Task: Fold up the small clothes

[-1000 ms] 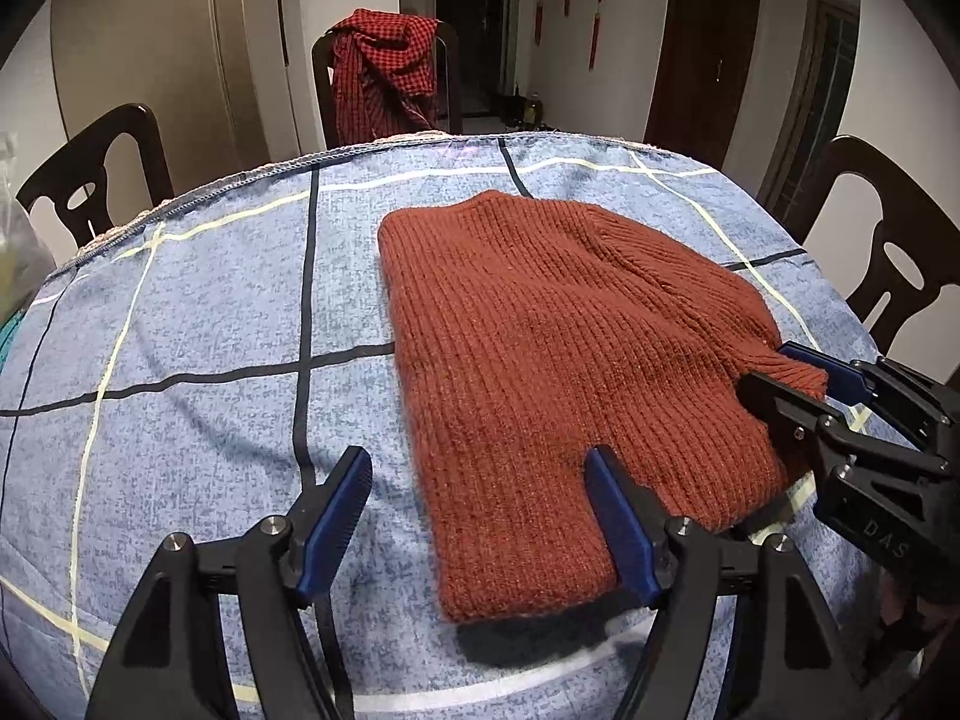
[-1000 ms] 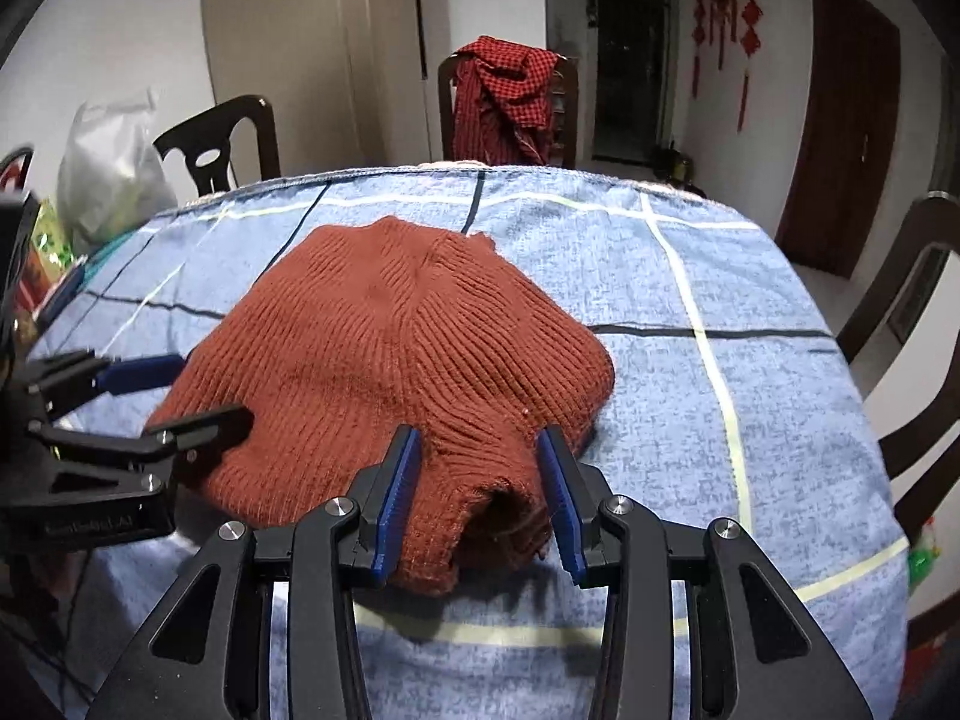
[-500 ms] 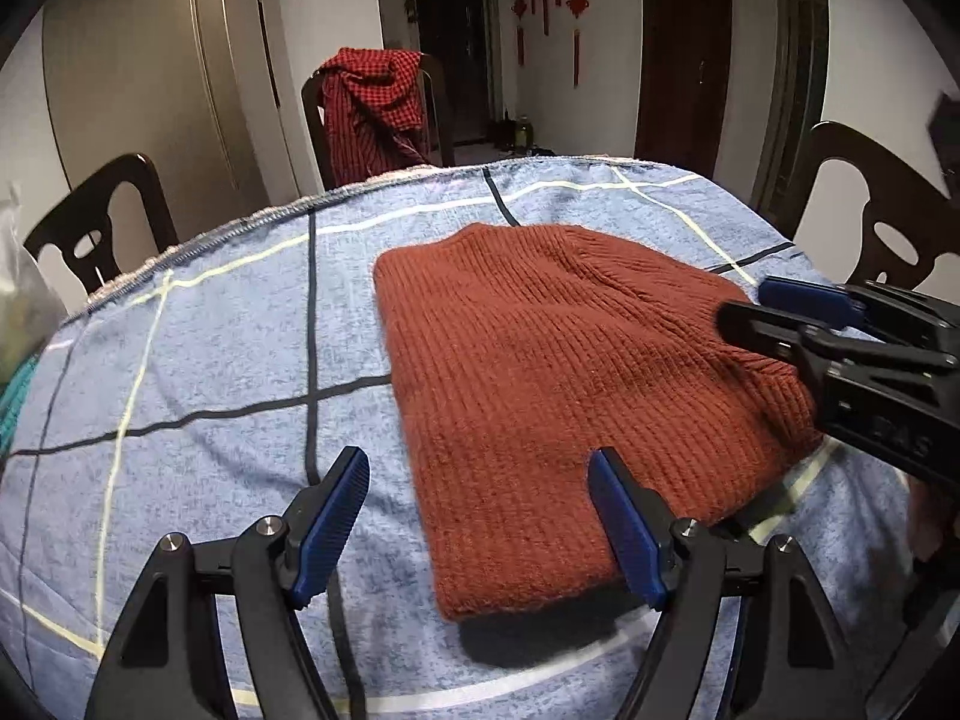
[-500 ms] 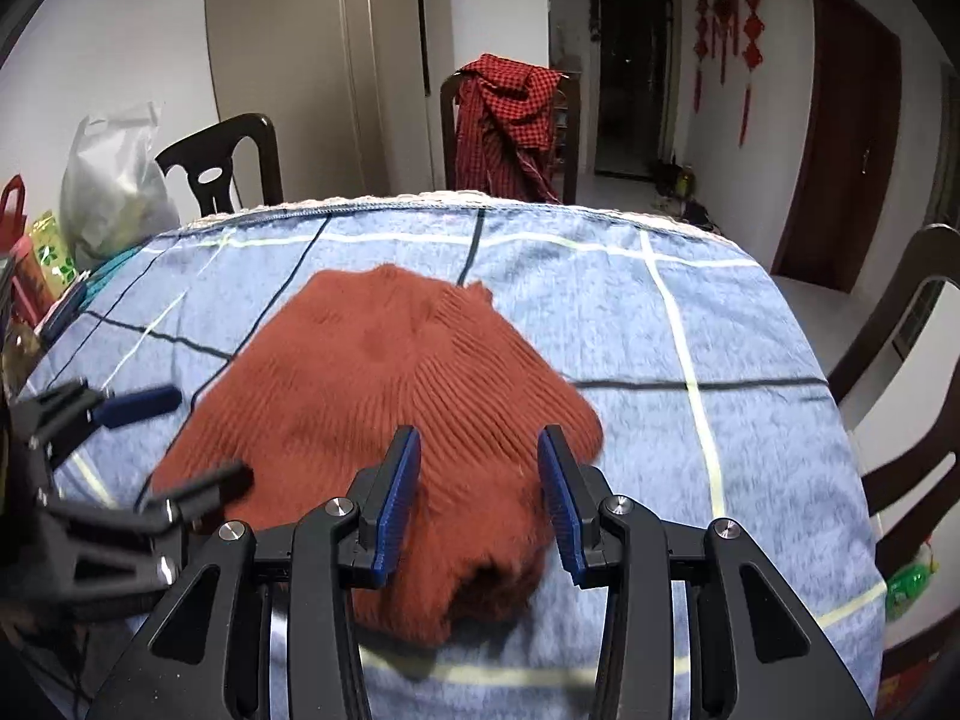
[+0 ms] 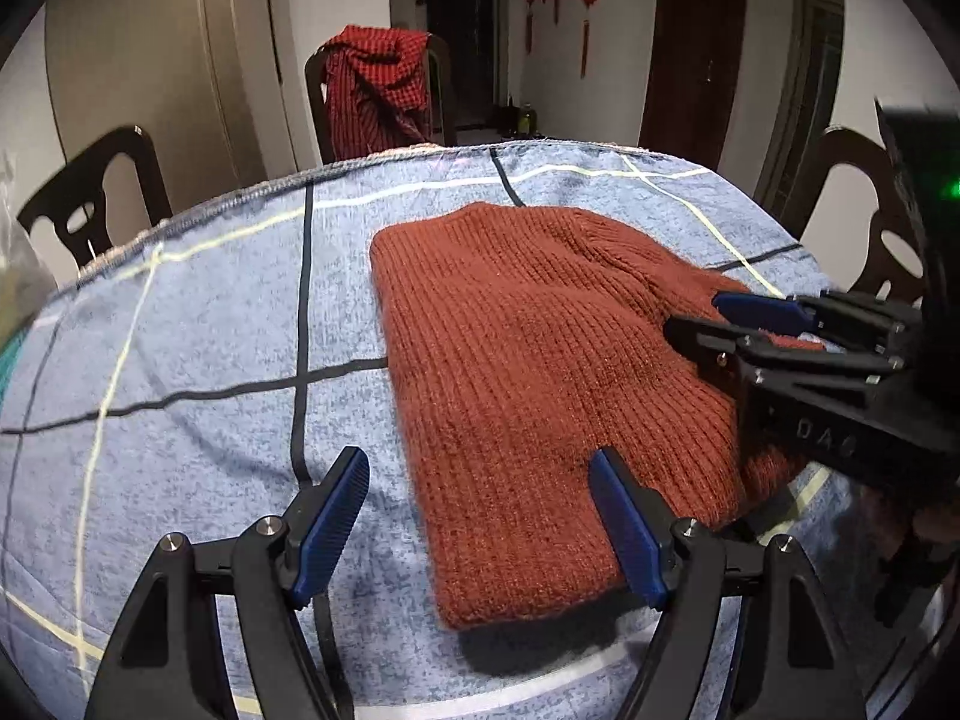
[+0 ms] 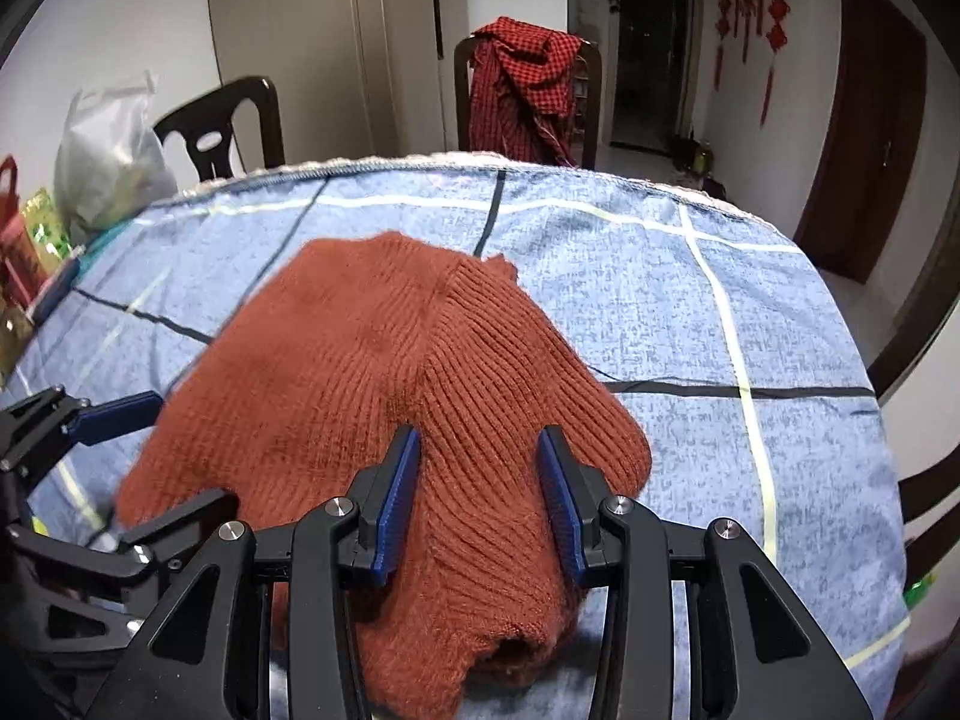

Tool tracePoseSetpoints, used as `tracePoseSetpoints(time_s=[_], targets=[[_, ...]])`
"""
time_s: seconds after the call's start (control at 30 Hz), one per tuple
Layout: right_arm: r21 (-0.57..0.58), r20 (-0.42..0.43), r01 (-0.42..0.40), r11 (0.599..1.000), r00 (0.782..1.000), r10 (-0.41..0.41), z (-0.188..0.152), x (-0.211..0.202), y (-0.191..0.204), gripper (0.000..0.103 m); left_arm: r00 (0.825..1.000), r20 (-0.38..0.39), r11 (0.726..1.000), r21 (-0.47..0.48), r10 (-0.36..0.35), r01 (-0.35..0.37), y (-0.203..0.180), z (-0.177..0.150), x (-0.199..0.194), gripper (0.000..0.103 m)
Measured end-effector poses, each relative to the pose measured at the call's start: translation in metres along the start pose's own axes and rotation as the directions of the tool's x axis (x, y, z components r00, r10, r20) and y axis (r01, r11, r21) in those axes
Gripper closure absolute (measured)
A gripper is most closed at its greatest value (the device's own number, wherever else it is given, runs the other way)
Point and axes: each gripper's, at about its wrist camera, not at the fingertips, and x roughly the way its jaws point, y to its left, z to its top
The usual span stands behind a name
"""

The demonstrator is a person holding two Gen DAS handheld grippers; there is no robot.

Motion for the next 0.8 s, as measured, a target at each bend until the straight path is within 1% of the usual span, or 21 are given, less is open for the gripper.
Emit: tracePoseSetpoints(time_s=[0.07, 0.17, 0.27, 0.33, 0.4, 0.5, 0.53, 0.57, 0.6, 0.63, 0.7, 0.77, 0.8], targets=[[0.009, -0.009, -0.014, 1.000, 1.000, 0.014, 0.001, 0.001, -0.002, 0.062, 1.000, -0.014, 1.000, -0.007, -0.013, 0.013, 0.002, 0.001, 0.001, 0.024], [0.054, -0.024, -0.049, 0.997, 0.998, 0.050, 0.003, -0.004, -0.010, 0.062, 0.997, -0.051, 0.998, -0.046, -0.050, 0.048, 0.009, 0.004, 0.002, 0.024], [0.118, 0.014, -0.081, 0.990, 0.997, 0.080, 0.001, -0.020, -0.023, 0.062, 0.995, -0.058, 0.995, -0.062, -0.081, 0.078, 0.014, 0.005, -0.002, 0.024], [0.187, 0.016, -0.103, 0.977, 0.995, 0.102, -0.001, -0.026, -0.039, 0.060, 0.991, -0.071, 0.991, -0.087, -0.111, 0.104, 0.019, 0.005, -0.002, 0.024], [0.247, 0.006, -0.115, 0.962, 0.993, 0.118, -0.004, -0.029, -0.053, 0.060, 0.991, -0.071, 0.990, -0.094, -0.115, 0.108, 0.022, 0.007, -0.003, 0.024], [0.294, -0.004, -0.121, 0.948, 0.992, 0.128, -0.011, -0.032, -0.067, 0.060, 0.986, -0.076, 0.981, -0.135, -0.150, 0.138, 0.030, 0.010, -0.004, 0.024], [0.316, -0.010, -0.137, 0.939, 0.989, 0.148, -0.013, -0.031, -0.071, 0.059, 0.986, -0.076, 0.981, -0.138, -0.147, 0.136, 0.032, 0.012, -0.004, 0.024], [0.340, -0.014, -0.158, 0.927, 0.985, 0.173, -0.016, -0.030, -0.075, 0.057, 0.987, -0.077, 0.982, -0.133, -0.143, 0.132, 0.032, 0.014, -0.003, 0.024], [0.374, -0.012, -0.193, 0.907, 0.977, 0.212, -0.020, -0.030, -0.082, 0.053, 0.986, -0.079, 0.983, -0.129, -0.144, 0.133, 0.033, 0.015, -0.003, 0.024], [0.402, -0.004, -0.228, 0.887, 0.968, 0.250, -0.024, -0.029, -0.086, 0.046, 0.984, -0.081, 0.980, -0.133, -0.160, 0.148, 0.035, 0.017, -0.003, 0.024], [0.438, 0.004, -0.278, 0.855, 0.952, 0.307, -0.028, -0.025, -0.092, 0.045, 0.971, -0.094, 0.964, -0.170, -0.221, 0.203, 0.040, 0.020, 0.000, 0.024], [0.477, 0.000, -0.301, 0.826, 0.940, 0.342, -0.031, -0.020, -0.097, 0.045, 0.951, -0.114, 0.940, -0.226, -0.286, 0.256, 0.048, 0.023, 0.007, 0.024], [0.498, 0.001, -0.313, 0.809, 0.933, 0.360, -0.032, -0.017, -0.099, 0.045, 0.948, -0.122, 0.936, -0.238, -0.293, 0.259, 0.050, 0.024, 0.010, 0.024]])
